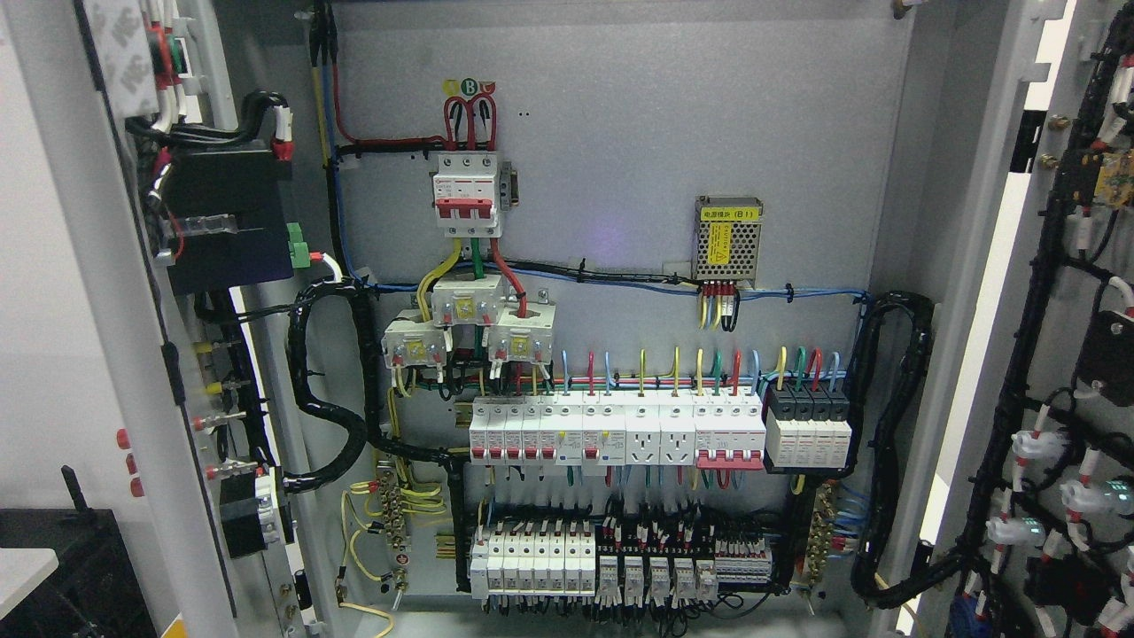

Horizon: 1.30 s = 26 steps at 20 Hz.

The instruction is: Open door with both hands

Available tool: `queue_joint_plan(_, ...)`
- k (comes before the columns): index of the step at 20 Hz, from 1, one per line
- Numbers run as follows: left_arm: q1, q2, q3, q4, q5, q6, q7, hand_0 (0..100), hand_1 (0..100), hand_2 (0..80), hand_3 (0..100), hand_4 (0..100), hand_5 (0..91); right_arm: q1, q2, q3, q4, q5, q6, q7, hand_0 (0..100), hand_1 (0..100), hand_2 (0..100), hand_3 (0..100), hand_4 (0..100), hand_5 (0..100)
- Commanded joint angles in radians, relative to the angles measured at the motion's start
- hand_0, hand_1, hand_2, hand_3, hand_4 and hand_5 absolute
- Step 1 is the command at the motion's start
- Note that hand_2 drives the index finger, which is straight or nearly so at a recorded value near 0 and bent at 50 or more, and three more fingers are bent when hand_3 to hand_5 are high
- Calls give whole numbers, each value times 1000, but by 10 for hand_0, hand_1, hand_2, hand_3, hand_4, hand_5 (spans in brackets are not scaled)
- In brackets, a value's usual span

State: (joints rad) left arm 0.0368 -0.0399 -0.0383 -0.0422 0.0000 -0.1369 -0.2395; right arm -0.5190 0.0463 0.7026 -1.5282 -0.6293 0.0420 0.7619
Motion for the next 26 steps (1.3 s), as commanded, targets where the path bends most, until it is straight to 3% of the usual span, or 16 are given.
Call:
queue_joint_plan(1,0,0,-2,1,21,0,0,0,0,0,0,0,0,-18,12,44,10,16,-1,-1,383,0,0,0,0,0)
queue_joint_plan(12,14,-2,-12,4,14,0,0,0,0,0,0,0,0,-52,46,55,22,29,32,0,383,0,0,0,0,0)
queue_joint_plan(26,40,2,-26,-14,12,-16,0,0,0,0,0,0,0,-70,63,55,29,39,38,-1,383,0,0,0,0,0)
